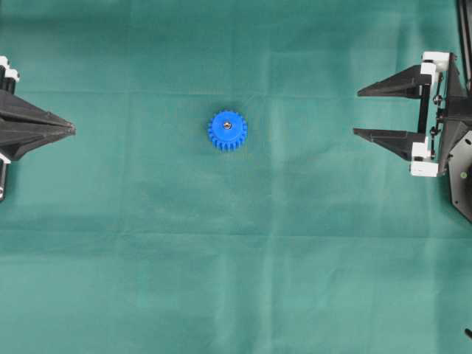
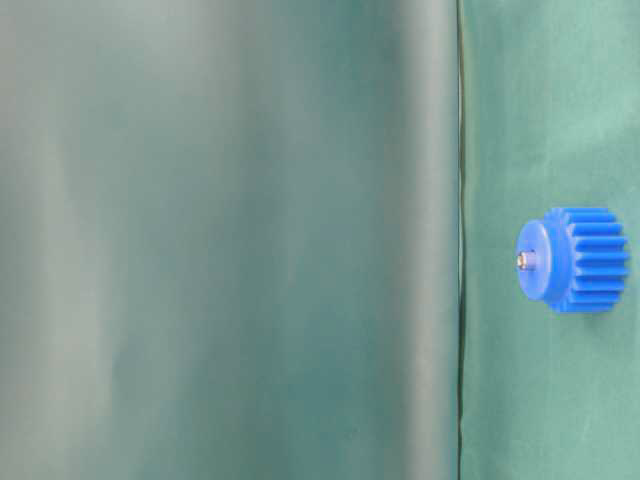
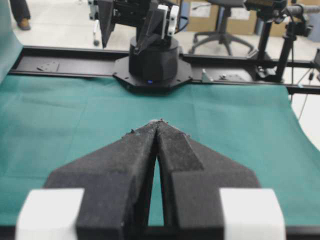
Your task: Insert the shaft placed at a random location into the center hole of the small gear at another random location.
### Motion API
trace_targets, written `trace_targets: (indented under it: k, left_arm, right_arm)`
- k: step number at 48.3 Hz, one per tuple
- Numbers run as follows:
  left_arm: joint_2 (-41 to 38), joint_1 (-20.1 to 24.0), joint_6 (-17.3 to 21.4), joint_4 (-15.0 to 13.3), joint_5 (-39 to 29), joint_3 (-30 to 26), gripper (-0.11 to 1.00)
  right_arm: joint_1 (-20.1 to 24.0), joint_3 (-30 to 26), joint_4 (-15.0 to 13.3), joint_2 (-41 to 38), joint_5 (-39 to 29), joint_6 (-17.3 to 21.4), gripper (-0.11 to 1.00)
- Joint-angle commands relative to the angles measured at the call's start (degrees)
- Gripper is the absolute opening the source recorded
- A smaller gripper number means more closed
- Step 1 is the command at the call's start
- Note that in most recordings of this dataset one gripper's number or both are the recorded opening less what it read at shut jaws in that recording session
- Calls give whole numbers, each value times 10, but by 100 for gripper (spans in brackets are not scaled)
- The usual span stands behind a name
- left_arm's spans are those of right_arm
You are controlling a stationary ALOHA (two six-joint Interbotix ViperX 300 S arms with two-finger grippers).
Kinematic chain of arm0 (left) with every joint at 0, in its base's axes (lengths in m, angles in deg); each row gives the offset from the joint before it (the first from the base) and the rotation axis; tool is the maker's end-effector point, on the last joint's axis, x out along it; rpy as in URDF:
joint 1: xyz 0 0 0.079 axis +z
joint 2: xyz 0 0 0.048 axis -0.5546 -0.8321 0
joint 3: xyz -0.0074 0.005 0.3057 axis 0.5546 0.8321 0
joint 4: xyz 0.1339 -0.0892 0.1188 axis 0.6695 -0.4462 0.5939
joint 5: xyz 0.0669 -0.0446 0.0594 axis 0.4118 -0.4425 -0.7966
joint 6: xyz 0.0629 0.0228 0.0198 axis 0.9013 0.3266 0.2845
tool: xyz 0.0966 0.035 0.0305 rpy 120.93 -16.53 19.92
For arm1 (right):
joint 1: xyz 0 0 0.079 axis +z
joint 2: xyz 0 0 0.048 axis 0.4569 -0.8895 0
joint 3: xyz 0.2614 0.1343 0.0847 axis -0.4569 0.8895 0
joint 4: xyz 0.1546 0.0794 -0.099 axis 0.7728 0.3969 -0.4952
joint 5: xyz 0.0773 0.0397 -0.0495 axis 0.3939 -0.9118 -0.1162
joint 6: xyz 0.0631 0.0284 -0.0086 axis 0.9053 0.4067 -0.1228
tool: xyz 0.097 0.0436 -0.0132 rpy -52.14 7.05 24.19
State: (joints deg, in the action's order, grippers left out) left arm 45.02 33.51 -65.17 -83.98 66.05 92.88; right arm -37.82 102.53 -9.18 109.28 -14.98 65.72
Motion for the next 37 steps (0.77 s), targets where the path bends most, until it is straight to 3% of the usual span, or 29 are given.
trace_targets:
  k: [1,37]
  left_arm:
    - [-2,-1,0,-1,3,-6,-1]
    - [-1,-1,0,0,3,-6,-1]
  right_arm:
    - [1,-7,1,-2,2,0,74]
    - [1,-7,1,-1,-2,1,74]
